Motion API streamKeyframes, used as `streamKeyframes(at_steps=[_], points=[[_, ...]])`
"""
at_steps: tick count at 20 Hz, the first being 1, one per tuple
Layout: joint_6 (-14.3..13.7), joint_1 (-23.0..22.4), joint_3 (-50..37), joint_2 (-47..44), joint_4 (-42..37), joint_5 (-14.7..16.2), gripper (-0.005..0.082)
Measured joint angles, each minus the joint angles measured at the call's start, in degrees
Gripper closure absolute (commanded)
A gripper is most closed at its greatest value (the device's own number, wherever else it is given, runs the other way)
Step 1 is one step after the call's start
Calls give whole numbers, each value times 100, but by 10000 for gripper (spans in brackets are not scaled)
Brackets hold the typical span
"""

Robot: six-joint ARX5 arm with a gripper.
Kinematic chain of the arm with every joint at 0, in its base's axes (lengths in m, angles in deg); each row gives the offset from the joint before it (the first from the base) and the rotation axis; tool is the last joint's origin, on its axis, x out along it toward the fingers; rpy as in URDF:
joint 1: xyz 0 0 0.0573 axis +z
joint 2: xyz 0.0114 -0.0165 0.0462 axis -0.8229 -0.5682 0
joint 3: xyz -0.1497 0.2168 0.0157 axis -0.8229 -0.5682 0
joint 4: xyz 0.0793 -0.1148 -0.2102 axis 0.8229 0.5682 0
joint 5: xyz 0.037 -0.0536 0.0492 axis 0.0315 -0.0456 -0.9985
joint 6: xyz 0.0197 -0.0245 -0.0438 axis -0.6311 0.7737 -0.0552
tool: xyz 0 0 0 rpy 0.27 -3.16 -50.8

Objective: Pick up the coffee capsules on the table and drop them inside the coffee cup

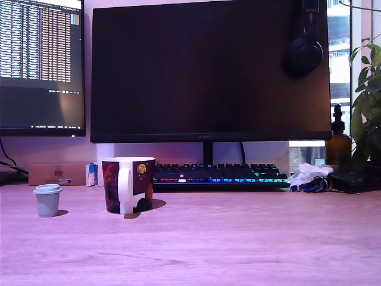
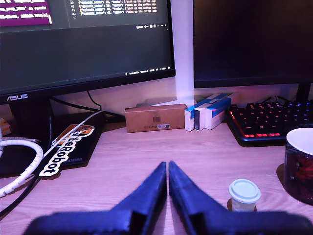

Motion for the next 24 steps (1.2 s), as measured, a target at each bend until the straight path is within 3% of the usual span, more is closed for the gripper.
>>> streamKeyframes(at_steps=[11,13,21,24], points=[[0,0,0,0,-7,0,790],[201,0,0,0,-136,79,790],[380,-15,0,0,-433,1458,790],[402,-118,0,0,-385,1703,790]])
